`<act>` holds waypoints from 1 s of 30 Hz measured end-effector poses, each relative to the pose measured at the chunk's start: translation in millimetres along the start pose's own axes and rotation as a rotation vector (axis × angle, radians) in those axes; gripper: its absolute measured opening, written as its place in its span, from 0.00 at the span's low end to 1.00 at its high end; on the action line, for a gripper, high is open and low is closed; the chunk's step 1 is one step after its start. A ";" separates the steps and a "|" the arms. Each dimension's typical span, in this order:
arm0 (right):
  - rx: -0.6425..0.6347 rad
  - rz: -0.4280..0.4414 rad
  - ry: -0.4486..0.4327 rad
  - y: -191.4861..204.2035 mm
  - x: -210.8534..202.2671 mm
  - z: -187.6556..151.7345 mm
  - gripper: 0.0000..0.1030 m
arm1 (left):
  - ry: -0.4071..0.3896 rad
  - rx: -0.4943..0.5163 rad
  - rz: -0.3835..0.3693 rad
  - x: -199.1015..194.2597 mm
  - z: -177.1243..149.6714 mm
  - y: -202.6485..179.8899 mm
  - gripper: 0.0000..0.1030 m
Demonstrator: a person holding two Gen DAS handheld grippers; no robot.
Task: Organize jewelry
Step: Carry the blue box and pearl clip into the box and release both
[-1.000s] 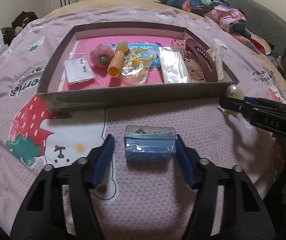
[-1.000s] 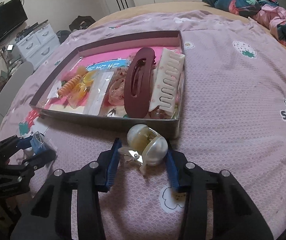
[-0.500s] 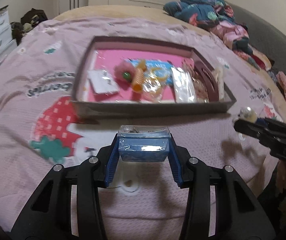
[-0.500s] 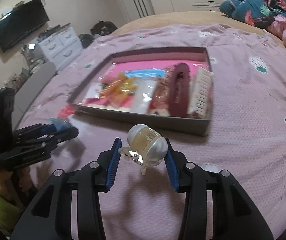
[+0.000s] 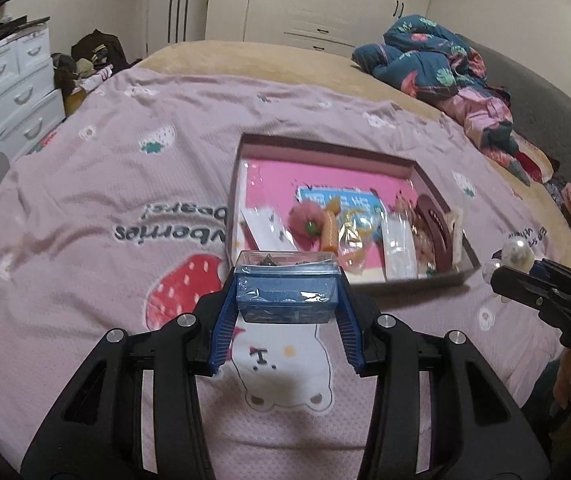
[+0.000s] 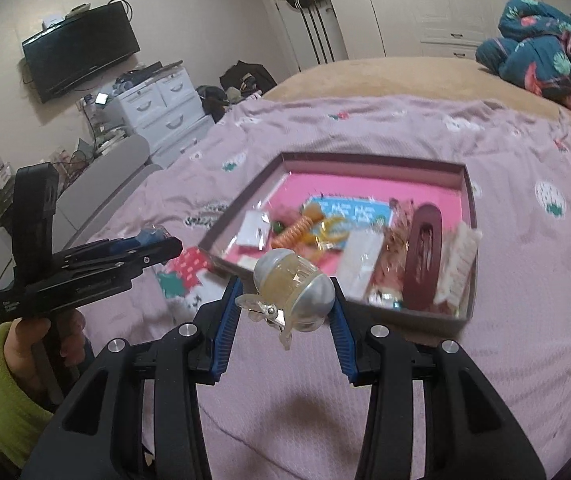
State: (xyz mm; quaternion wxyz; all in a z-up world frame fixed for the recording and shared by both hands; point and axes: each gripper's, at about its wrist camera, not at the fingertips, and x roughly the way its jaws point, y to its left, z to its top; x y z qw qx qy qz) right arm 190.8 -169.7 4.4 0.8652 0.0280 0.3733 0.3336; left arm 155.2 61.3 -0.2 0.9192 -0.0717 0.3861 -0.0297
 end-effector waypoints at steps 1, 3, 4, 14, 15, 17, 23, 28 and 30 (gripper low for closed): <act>-0.004 -0.004 -0.007 0.2 -0.5 2.6 0.40 | -0.005 -0.004 -0.002 -0.7 2.7 1.0 0.35; -0.013 -0.010 -0.020 0.2 -2.3 8.7 0.40 | -0.017 -0.007 -0.001 -2.6 8.4 2.2 0.35; -0.015 -0.014 -0.028 -0.6 -3.3 11.7 0.40 | -0.022 -0.009 -0.002 -2.9 11.5 2.4 0.35; 0.004 -0.077 -0.083 -23.1 -4.2 40.1 0.40 | -0.033 -0.004 -0.012 13.2 42.1 -1.7 0.35; 0.009 -0.087 -0.082 -27.1 -1.2 42.3 0.40 | -0.027 0.000 -0.008 18.7 44.1 -3.1 0.35; 0.013 -0.108 -0.075 -33.2 5.8 44.6 0.40 | -0.013 0.001 -0.009 28.6 46.0 -4.1 0.35; 0.032 -0.141 0.001 -48.5 43.1 38.6 0.40 | 0.043 0.015 0.007 62.6 45.6 -5.2 0.35; 0.017 -0.154 0.069 -46.6 75.5 23.6 0.40 | 0.097 0.023 0.025 86.4 38.1 -2.3 0.35; 0.004 -0.168 0.087 -43.6 87.4 17.1 0.40 | 0.114 0.023 0.028 93.0 35.7 -0.7 0.35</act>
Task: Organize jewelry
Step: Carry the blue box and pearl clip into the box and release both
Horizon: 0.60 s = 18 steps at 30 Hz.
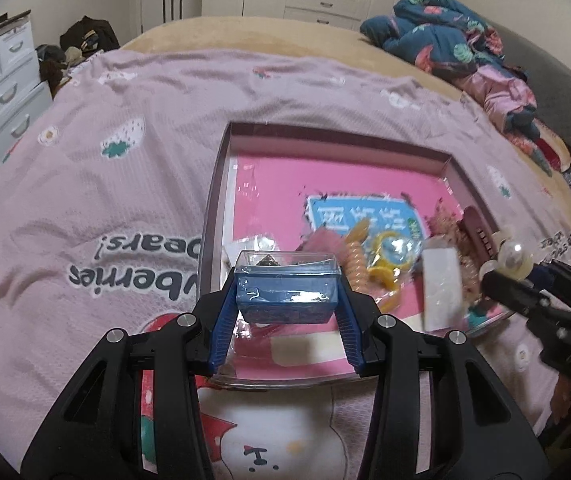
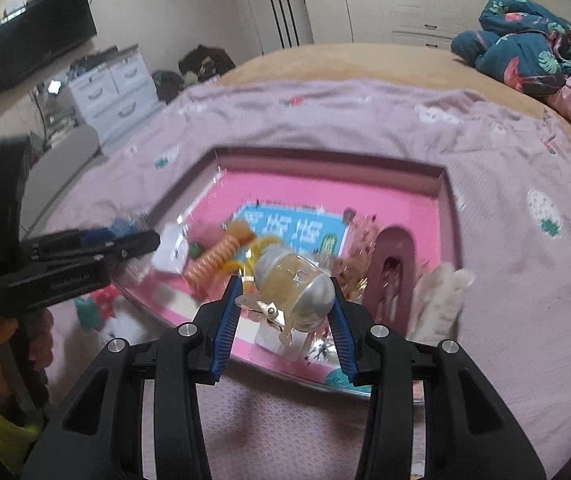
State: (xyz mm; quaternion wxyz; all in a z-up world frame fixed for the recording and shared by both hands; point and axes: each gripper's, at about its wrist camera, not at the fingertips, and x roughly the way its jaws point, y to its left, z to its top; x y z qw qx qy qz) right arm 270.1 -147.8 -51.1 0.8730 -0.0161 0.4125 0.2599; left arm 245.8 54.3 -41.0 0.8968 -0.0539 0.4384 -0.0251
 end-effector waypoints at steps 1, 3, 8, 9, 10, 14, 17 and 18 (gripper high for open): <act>-0.002 -0.002 0.008 2.3 4.3 -2.4 0.40 | 0.012 -0.001 0.002 3.8 -1.7 0.6 0.35; -0.005 -0.001 0.021 7.0 13.0 -6.9 0.40 | 0.023 0.002 0.004 7.6 -4.4 0.6 0.35; -0.026 0.000 0.042 18.6 24.2 -14.1 0.40 | 0.039 0.011 0.008 13.5 -8.1 -0.9 0.35; -0.025 0.002 0.044 19.5 25.2 -15.2 0.40 | 0.041 0.012 0.008 14.1 -8.4 -0.7 0.35; -0.025 0.004 0.048 20.0 25.9 -15.7 0.40 | 0.044 0.013 0.008 14.9 -8.9 -0.7 0.35; -0.023 0.007 0.050 20.5 22.6 -16.1 0.46 | 0.052 0.021 0.007 15.9 -9.7 -2.5 0.35; -0.021 0.006 0.044 19.2 16.3 -17.0 0.49 | 0.055 0.026 0.009 15.9 -9.9 -5.0 0.35; -0.019 0.006 0.042 18.3 13.7 -17.6 0.49 | 0.055 0.027 0.008 15.1 -10.0 -5.3 0.35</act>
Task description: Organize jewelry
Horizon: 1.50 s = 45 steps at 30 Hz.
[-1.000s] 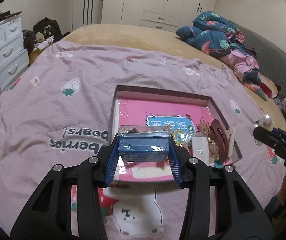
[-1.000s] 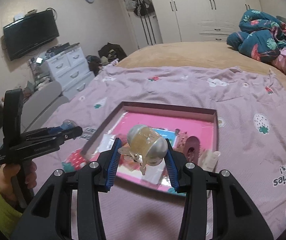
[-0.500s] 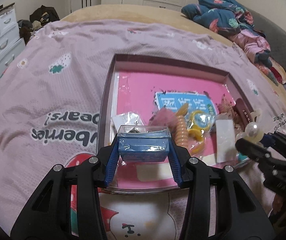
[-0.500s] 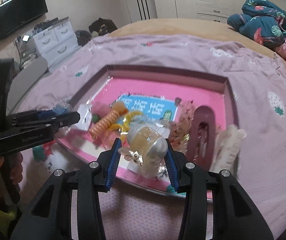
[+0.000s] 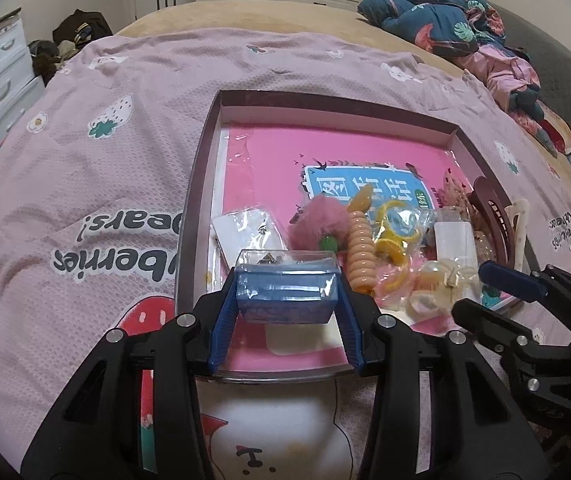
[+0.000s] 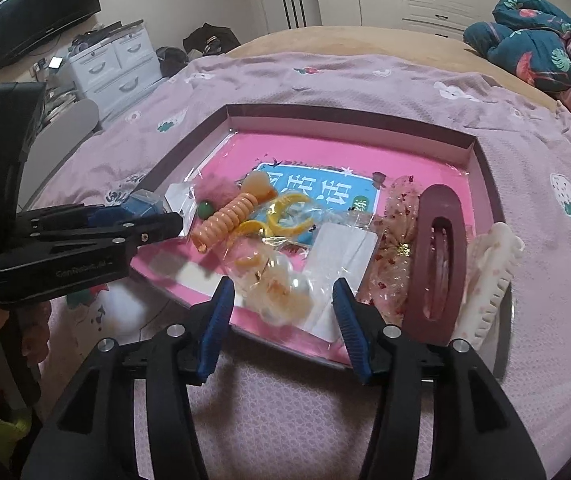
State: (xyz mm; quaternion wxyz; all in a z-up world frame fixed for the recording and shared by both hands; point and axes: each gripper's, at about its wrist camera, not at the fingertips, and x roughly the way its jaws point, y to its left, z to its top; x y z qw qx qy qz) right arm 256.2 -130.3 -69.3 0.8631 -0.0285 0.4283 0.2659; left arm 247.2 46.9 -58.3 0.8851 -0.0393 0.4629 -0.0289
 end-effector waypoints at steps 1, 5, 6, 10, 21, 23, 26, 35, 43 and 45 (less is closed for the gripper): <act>0.003 0.001 -0.001 -0.9 -2.7 -0.9 0.50 | -0.003 0.000 -0.001 -1.7 0.1 -0.3 0.37; 0.013 0.003 -0.029 -4.6 -24.7 -6.0 0.57 | -0.027 0.003 -0.007 -13.4 1.3 -3.7 0.48; 0.015 0.001 -0.038 -5.2 -30.6 -7.3 0.60 | -0.037 0.003 -0.010 -18.5 1.5 -4.7 0.50; 0.027 -0.011 -0.093 -8.0 -61.6 -13.7 0.75 | -0.080 0.000 -0.024 -40.9 0.3 -9.6 0.59; 0.058 -0.053 -0.233 -18.8 -135.4 -30.9 0.95 | -0.183 -0.038 -0.058 -101.5 -18.0 -22.1 0.84; 0.057 -0.059 -0.243 -19.6 -142.3 -34.3 0.95 | -0.194 -0.035 -0.058 -110.3 -24.7 -26.3 0.89; 0.048 -0.070 -0.261 -16.6 -151.9 -40.3 0.96 | -0.209 -0.034 -0.052 -122.1 -34.8 -28.5 0.91; 0.021 -0.096 -0.310 -4.3 -174.0 -56.2 0.96 | -0.230 -0.052 -0.034 -142.0 -68.5 -30.3 0.91; 0.009 -0.099 -0.307 2.1 -176.4 -71.8 0.96 | -0.235 -0.061 -0.001 -143.9 -94.7 -32.2 0.91; 0.011 -0.098 -0.302 3.6 -175.7 -75.8 0.96 | -0.236 -0.049 0.004 -144.1 -98.5 -33.4 0.91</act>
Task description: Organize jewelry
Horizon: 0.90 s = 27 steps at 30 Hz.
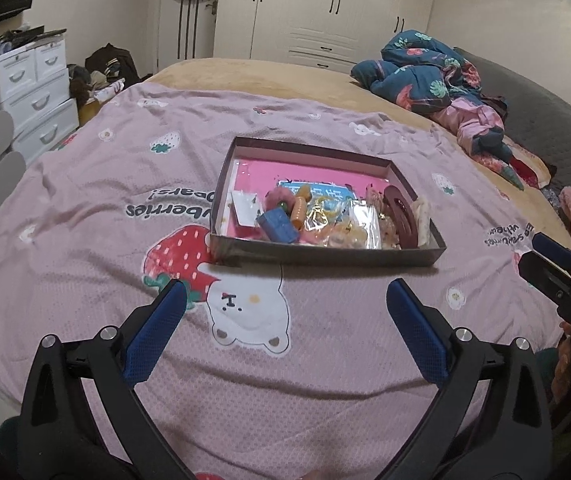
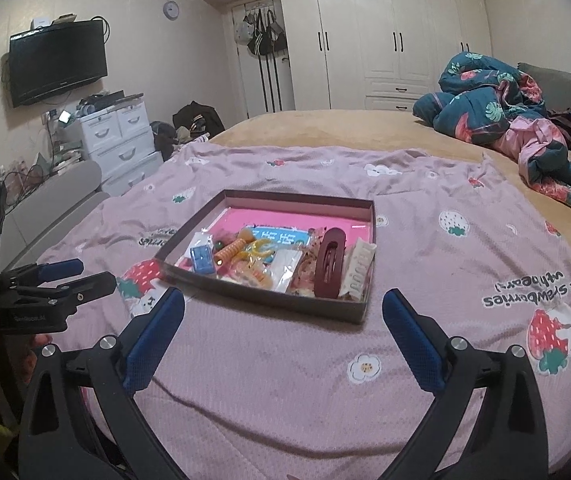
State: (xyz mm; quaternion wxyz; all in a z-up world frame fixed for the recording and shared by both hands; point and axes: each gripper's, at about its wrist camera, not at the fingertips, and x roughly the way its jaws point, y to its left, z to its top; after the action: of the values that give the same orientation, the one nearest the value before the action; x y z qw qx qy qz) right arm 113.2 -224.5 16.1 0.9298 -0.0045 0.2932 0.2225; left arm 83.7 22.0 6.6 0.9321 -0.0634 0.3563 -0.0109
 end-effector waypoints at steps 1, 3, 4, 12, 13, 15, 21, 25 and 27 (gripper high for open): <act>0.003 0.002 0.006 0.3 0.4 -2.4 0.96 | 0.000 0.009 0.005 -0.5 -1.6 -0.9 0.91; 0.011 0.005 0.013 0.6 0.7 -6.1 0.96 | 0.001 0.016 0.013 -1.1 -2.9 -3.7 0.91; 0.014 0.008 0.015 0.4 1.0 -7.6 0.96 | 0.001 0.016 0.011 -1.0 -3.4 -4.9 0.91; 0.011 0.025 0.031 7.6 2.0 -13.1 0.96 | 0.008 0.012 0.015 -0.8 -4.3 -6.2 0.91; 0.010 0.026 0.033 8.1 2.2 -13.4 0.96 | 0.007 0.010 0.018 -0.8 -4.4 -6.0 0.91; 0.008 0.028 0.036 9.6 2.7 -13.9 0.96 | 0.007 0.011 0.016 -0.6 -4.6 -6.4 0.91; 0.003 0.032 0.035 11.3 2.3 -13.8 0.96 | 0.006 0.012 0.019 -1.1 -5.0 -7.2 0.91; 0.003 0.031 0.035 11.3 2.4 -13.7 0.96 | 0.005 0.014 0.016 -1.3 -5.6 -7.3 0.91; 0.004 0.031 0.035 11.7 2.3 -13.7 0.96 | 0.007 0.013 0.016 -0.8 -6.0 -7.1 0.91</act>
State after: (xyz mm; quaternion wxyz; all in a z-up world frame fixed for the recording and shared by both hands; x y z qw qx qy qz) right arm 102.6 -215.0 4.9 0.9210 -0.0021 0.3097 0.2363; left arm 79.3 14.4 3.6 0.9314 -0.0542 0.3599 -0.0059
